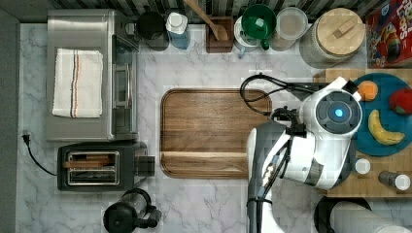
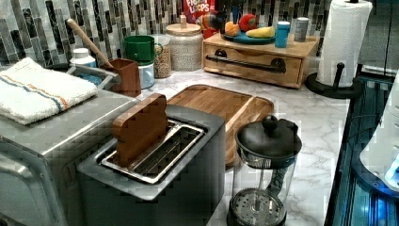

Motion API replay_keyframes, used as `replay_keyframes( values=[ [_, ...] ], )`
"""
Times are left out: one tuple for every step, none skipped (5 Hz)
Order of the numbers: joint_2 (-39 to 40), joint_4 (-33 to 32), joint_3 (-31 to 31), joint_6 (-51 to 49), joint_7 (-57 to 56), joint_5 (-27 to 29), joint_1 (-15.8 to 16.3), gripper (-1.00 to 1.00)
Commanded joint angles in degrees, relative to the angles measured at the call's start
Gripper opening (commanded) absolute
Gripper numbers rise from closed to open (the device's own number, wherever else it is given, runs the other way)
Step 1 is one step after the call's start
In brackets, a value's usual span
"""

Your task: Open the drawer.

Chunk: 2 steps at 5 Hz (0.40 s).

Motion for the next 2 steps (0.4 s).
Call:
replay_keyframes(
  values=[
    [2.27,-5.57,-0.54,7.27,0.69,-3.04,0.15,1.00],
    [4.46,-6.50,-0.98,11.67,-3.17,-0.77,-1.10,1.00]
  ],
)
